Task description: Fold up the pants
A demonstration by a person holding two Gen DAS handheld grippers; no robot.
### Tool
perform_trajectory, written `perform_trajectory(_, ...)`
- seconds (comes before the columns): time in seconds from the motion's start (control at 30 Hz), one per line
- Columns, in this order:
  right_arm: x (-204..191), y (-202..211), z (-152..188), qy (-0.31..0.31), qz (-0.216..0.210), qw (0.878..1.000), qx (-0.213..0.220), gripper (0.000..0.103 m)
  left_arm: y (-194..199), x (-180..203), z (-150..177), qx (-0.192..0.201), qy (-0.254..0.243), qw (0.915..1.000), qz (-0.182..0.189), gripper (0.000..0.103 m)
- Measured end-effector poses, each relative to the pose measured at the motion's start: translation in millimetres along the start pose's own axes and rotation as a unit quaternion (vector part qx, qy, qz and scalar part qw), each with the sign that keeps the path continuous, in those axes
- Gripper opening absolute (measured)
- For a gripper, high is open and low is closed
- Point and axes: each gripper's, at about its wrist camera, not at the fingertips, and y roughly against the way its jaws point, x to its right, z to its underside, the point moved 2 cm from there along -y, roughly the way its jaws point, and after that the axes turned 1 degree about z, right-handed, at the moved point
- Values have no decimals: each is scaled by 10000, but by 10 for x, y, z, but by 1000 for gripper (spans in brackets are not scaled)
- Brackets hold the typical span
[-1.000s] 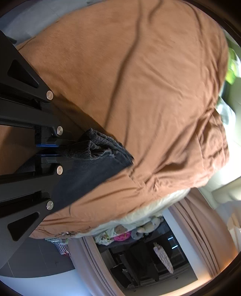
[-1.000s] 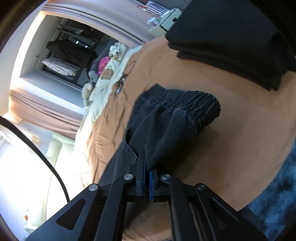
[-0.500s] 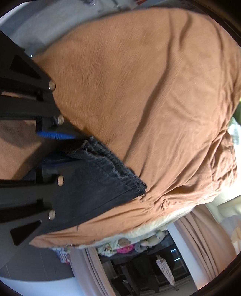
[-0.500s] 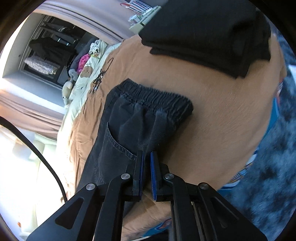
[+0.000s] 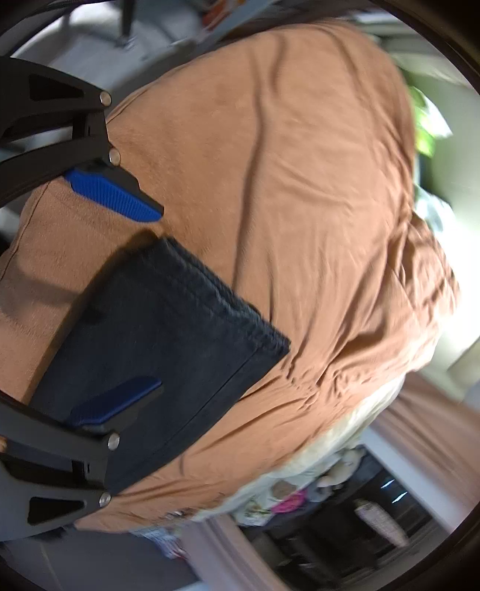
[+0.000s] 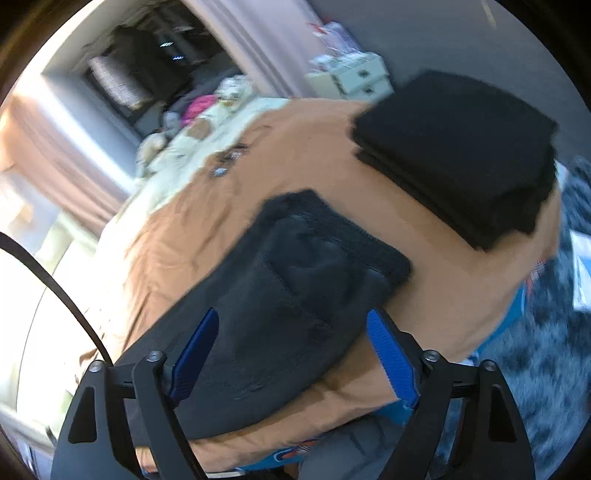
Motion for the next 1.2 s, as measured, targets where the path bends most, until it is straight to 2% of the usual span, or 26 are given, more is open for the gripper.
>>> perform_trajectory(0.03, -95, 45, 5, 140, -49, 9999, 70, 90, 33, 89, -17, 4, -151, 9999, -81, 94)
perform_trajectory(0.1, -298, 130, 25, 485, -226, 9984, 186, 92, 94, 231, -25, 27, -368, 9993, -30, 103)
perform_trajectory(0.23, -602, 206, 120, 1029, -382, 9934, 322, 92, 140, 519, -54, -74, -791, 9968, -109, 103)
perform_trajectory(0.37, -851, 235, 244, 1796, -347, 9818, 521, 92, 195, 724, -86, -66, -1045, 9922, -676, 103)
perform_trajectory(0.43, -991, 226, 345, 2187, -362, 9739, 491, 92, 228, 779, -102, -38, -1073, 9915, -732, 103)
perform_trajectory(0.53, -1089, 216, 433, 2596, -296, 9644, 405, 92, 244, 851, -105, -90, -1043, 9924, -651, 103)
perform_trajectory(0.63, -1056, 209, 455, 2765, -241, 9601, 337, 92, 228, 994, -78, -93, -1240, 9902, -632, 103)
perform_trajectory(0.9, -1062, 7, 62, 2947, -401, 9545, -213, 92, 146, 1329, -40, -98, -1483, 9889, -34, 103)
perform_trajectory(1.03, -1154, -129, -99, 3043, -455, 9510, -318, 92, 9, 1431, -71, -199, -1401, 9899, 39, 103)
perform_trajectory(1.2, -1248, -593, -280, 3142, -504, 9467, -497, 92, -135, 1474, -177, -155, -1173, 9929, 109, 103)
